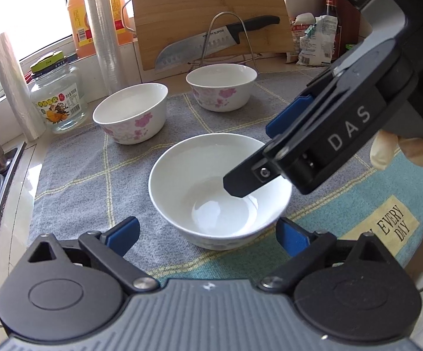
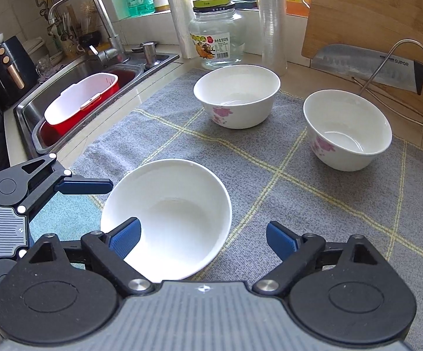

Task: Organize plates and bowls
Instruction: 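Lift the white bowl with the right gripper and carry it across the towel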

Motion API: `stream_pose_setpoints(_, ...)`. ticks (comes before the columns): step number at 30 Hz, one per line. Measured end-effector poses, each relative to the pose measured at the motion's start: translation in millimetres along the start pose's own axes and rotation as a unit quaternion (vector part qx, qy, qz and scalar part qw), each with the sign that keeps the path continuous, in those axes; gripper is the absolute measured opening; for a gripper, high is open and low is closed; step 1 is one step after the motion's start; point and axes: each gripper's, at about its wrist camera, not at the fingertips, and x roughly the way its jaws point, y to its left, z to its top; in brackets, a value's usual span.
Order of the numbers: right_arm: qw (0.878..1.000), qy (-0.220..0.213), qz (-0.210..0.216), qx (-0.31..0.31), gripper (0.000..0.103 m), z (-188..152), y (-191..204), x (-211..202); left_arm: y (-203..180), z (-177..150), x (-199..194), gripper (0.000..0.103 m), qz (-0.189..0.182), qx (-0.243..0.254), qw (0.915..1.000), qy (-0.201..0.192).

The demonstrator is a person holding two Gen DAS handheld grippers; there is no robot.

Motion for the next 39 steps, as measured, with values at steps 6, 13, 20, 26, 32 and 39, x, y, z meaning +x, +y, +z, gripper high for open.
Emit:
stream_pose_setpoints(6,1.0,0.006,0.01,-0.003,0.086,3.2,4.1,7.6,0.7,0.5,4.2,0.088,-0.017,0.008,0.9998,0.0)
stream_pose_setpoints(13,1.0,0.01,0.021,-0.004,0.082,4.5,5.8,10.9,0.3,2.0,6.5,0.085,-0.029,0.021,0.9993,-0.005)
stream_pose_setpoints(20,1.0,0.013,0.029,0.0,0.08,4.0,6.3,12.5,2.1,2.2,7.0,0.085,-0.034,0.024,0.9991,-0.006)
stream_pose_setpoints(26,1.0,0.013,0.022,0.002,0.08,3.7,7.5,8.5,-1.3,4.1,6.4,0.085,-0.036,0.028,0.999,-0.004)
stream_pose_setpoints(32,1.0,0.008,0.017,0.002,0.08,0.1,3.7,-6.0,-8.8,10.0,5.2,0.085,-0.048,0.031,0.9983,-0.007)
stream_pose_setpoints(39,1.0,0.0,-0.005,0.019,0.08,-9.2,-11.7,-25.7,-29.2,22.6,8.2,0.085,-0.069,0.048,0.9963,-0.017)
